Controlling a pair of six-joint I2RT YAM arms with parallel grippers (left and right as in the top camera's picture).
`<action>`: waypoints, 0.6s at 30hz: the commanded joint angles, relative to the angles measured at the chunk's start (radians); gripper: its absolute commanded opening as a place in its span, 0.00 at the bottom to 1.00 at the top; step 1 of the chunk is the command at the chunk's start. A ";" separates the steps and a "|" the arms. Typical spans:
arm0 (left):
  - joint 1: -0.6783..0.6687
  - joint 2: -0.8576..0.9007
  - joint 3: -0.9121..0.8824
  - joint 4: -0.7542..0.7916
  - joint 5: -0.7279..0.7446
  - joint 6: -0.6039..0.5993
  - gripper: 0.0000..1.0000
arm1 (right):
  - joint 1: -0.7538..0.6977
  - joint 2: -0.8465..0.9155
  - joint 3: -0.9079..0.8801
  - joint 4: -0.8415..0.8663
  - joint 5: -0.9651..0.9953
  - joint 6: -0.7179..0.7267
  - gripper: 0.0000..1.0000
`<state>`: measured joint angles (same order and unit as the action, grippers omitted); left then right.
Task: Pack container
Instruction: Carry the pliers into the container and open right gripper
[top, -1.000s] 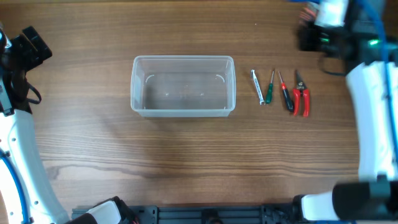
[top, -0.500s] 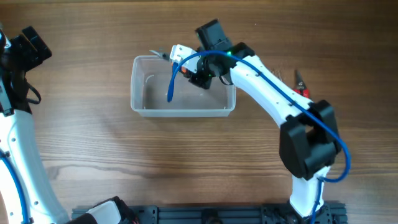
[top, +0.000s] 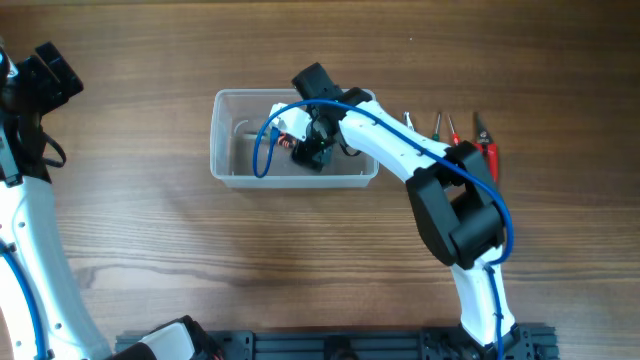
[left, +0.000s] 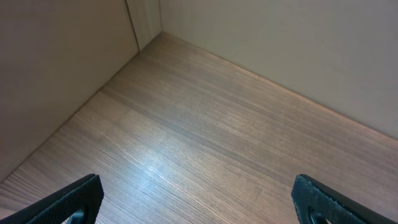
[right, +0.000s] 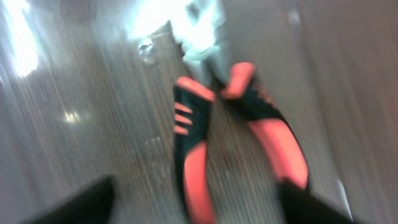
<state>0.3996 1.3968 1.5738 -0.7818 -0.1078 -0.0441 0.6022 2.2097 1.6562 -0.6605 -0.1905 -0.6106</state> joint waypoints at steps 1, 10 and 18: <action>0.004 0.004 0.003 0.000 -0.006 -0.013 1.00 | -0.002 -0.225 0.079 -0.034 0.050 0.261 0.94; 0.003 0.004 0.003 0.000 -0.006 -0.013 1.00 | -0.595 -0.591 -0.008 -0.509 0.257 0.927 0.98; 0.003 0.004 0.003 0.000 -0.006 -0.013 1.00 | -0.859 -0.499 -0.407 -0.369 0.077 0.813 0.93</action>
<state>0.3996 1.3968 1.5738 -0.7845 -0.1081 -0.0441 -0.2523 1.7058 1.2785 -1.0531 -0.0525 0.2367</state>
